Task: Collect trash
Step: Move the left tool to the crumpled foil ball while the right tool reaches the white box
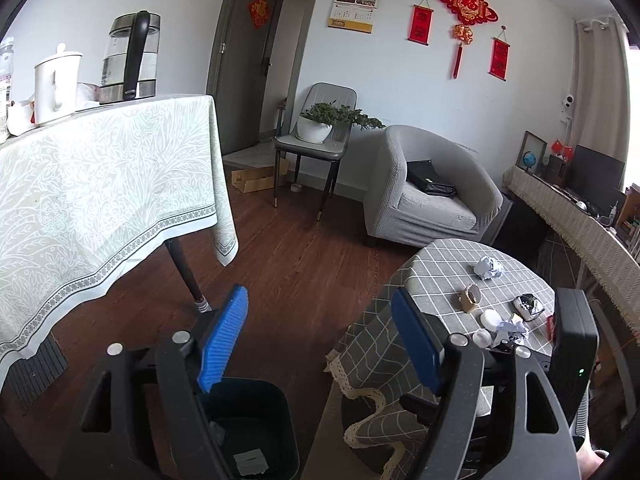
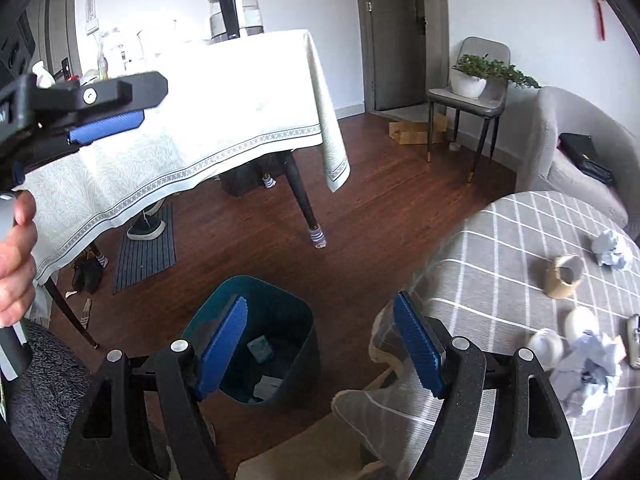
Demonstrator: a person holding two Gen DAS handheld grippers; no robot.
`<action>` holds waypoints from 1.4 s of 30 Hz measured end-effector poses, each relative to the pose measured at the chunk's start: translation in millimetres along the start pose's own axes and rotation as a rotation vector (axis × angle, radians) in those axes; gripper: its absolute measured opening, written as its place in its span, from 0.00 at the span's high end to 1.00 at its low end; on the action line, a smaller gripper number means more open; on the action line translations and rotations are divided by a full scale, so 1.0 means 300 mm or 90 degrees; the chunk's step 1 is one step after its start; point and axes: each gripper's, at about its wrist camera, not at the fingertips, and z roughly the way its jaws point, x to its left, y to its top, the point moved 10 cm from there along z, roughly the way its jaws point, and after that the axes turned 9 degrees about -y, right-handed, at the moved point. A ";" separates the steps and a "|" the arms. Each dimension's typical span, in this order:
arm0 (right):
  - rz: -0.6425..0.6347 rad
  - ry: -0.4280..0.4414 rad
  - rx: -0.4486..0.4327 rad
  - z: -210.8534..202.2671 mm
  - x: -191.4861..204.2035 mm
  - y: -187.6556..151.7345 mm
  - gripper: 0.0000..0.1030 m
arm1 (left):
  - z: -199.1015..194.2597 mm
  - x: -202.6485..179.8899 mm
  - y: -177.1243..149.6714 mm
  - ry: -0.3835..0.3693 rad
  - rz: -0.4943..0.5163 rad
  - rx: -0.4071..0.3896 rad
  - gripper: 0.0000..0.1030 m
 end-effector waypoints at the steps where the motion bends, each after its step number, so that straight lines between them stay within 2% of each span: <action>1: 0.006 -0.010 -0.008 -0.021 -0.033 0.004 0.26 | 0.015 -0.026 -0.001 -0.006 0.002 0.001 0.24; 7: 0.046 -0.071 -0.025 -0.109 -0.229 -0.019 0.26 | 0.108 -0.164 -0.026 -0.044 0.022 0.018 0.22; 13: 0.091 -0.124 -0.018 -0.189 -0.418 -0.099 0.26 | 0.198 -0.305 -0.077 -0.075 0.059 0.044 0.22; 18: 0.141 -0.158 -0.028 -0.270 -0.568 -0.158 0.25 | 0.273 -0.413 -0.132 -0.119 0.069 0.073 0.21; 22: 0.188 -0.159 -0.035 -0.324 -0.664 -0.205 0.22 | 0.327 -0.517 -0.187 -0.151 0.086 0.097 0.21; 25: 0.200 -0.173 -0.029 -0.346 -0.708 -0.236 0.22 | 0.354 -0.595 -0.228 -0.185 0.100 0.114 0.21; 36: 0.248 -0.219 -0.059 -0.479 -0.871 -0.318 0.18 | 0.449 -0.828 -0.356 -0.255 0.155 0.165 0.22; 42: 0.278 -0.248 -0.062 -0.523 -0.965 -0.366 0.12 | 0.503 -0.919 -0.417 -0.276 0.170 0.193 0.24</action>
